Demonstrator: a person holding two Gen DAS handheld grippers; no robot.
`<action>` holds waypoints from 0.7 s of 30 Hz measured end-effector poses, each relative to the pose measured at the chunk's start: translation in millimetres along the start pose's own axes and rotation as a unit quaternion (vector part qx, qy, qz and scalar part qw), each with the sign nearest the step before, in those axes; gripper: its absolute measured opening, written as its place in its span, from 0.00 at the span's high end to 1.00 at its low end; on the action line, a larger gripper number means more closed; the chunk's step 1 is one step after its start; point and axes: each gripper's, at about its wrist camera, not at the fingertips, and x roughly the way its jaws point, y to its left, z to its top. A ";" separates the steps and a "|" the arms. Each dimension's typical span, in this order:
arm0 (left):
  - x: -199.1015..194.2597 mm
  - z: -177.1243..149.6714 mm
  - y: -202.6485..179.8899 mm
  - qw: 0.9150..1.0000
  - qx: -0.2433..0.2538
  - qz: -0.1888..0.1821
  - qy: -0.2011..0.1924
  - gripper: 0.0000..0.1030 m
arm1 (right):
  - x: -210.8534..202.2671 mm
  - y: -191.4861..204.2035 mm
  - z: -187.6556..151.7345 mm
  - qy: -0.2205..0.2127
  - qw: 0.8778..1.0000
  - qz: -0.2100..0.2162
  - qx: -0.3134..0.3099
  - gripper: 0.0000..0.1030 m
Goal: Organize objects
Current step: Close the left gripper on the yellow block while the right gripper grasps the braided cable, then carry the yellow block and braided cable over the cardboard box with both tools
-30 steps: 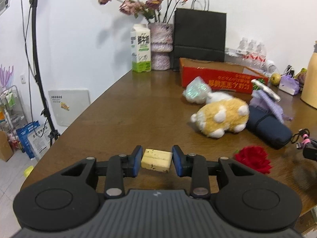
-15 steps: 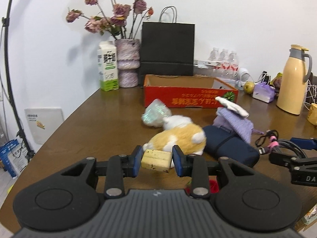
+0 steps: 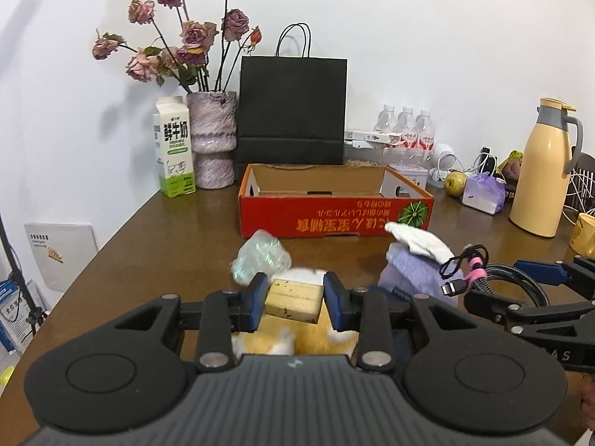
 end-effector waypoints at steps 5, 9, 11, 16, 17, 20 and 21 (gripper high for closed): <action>17.4 16.6 -2.5 1.000 -0.001 -0.006 -0.006 0.68 | 17.9 -2.4 15.6 -0.008 1.000 0.001 -0.001 0.27; 33.3 30.5 -4.7 1.000 -0.001 -0.007 -0.011 0.68 | 33.1 -4.8 29.2 -0.014 1.000 -0.002 -0.002 0.27; 41.7 38.2 -5.0 1.000 -0.003 -0.007 -0.011 0.68 | 39.5 -5.6 35.8 -0.018 1.000 -0.003 -0.004 0.27; 62.3 54.1 -8.0 1.000 -0.001 -0.008 -0.011 0.68 | 59.0 -10.0 53.2 -0.028 1.000 -0.006 -0.008 0.27; 66.3 56.4 -8.9 1.000 0.000 -0.008 -0.010 0.67 | 63.8 -11.0 56.1 -0.027 1.000 -0.005 -0.008 0.27; 79.1 65.4 -10.2 1.000 0.001 -0.008 -0.008 0.67 | 77.8 -13.4 63.6 -0.025 1.000 -0.005 -0.010 0.27; 83.5 68.6 -10.9 1.000 0.001 -0.009 -0.008 0.68 | 82.8 -14.9 66.6 -0.024 1.000 -0.005 -0.010 0.27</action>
